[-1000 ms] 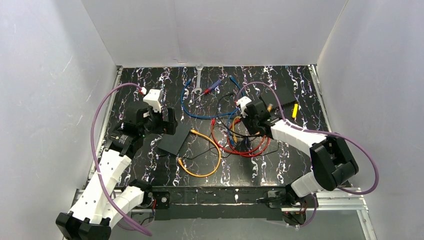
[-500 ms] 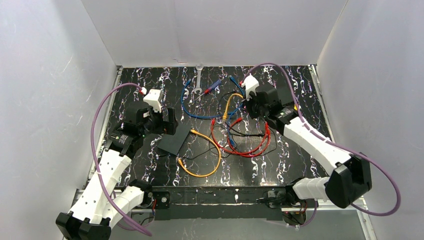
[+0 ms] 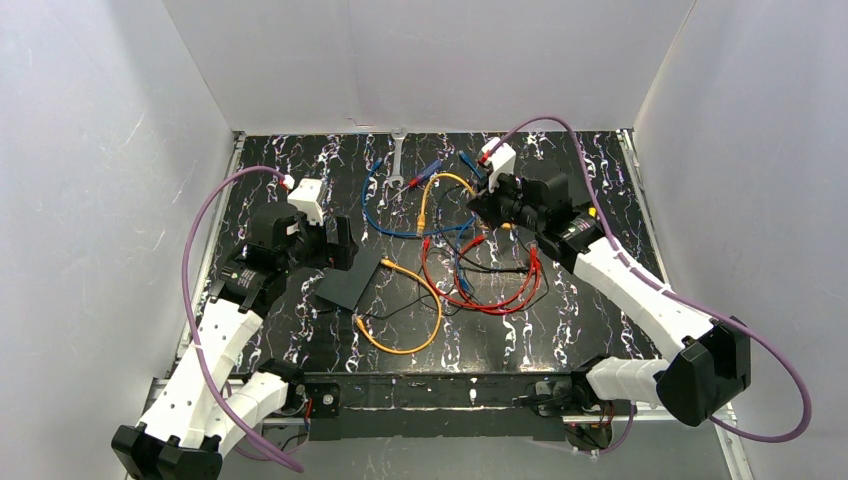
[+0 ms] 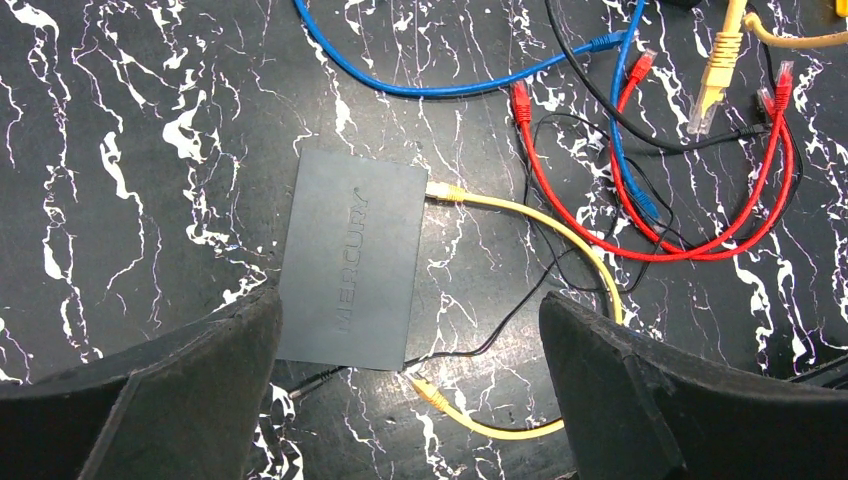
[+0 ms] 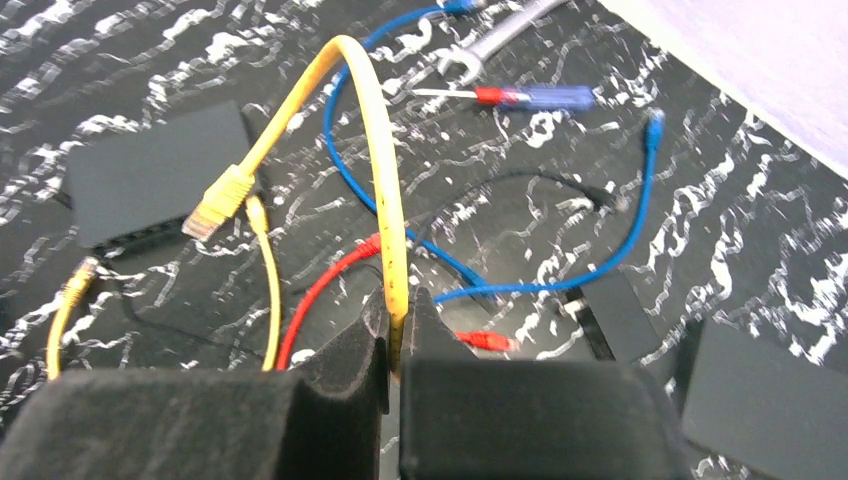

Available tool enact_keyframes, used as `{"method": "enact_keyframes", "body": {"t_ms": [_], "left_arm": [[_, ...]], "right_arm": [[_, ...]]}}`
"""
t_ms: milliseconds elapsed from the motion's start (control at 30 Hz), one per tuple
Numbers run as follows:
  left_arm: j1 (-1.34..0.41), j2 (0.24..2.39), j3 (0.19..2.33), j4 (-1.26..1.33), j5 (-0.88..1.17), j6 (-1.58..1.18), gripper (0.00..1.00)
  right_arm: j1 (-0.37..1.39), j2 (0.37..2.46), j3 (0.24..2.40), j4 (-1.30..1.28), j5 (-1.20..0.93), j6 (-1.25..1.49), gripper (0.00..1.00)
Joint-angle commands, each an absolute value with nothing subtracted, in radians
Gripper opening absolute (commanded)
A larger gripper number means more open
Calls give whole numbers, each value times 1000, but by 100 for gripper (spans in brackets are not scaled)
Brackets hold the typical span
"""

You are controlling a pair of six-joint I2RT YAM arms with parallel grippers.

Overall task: Insert the plug into the switch port
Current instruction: Pick up the connector from the center of the board.

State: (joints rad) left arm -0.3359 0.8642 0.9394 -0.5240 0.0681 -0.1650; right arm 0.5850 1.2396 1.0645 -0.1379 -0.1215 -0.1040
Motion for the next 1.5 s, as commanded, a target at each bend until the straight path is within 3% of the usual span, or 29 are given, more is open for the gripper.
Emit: {"method": "enact_keyframes", "body": {"t_ms": [0,333,500,667,867,1233,1467], "left_arm": [[-332,849,946,-523,89,-169,98],[-332,845,942,-516,98,-170,98],[-333,844,939,-514,99,-171,98],[-332,844,937,-511,109,-173,98],[-332,848,936,-507,119,-175,98],[-332,848,931,-502,126,-178,98],[-333,854,930,-502,127,-178,98]], "right_arm": [[594,1213,1103,19,-266,-58,1],[594,1199,1020,320,-458,102,1],[592,1138,977,299,-324,106,1],[590,1141,1030,20,51,96,1],[581,1210,1014,-67,-138,115,1],[580,1235,969,-174,182,78,1],[580,1254,978,-130,-84,136,1]]}}
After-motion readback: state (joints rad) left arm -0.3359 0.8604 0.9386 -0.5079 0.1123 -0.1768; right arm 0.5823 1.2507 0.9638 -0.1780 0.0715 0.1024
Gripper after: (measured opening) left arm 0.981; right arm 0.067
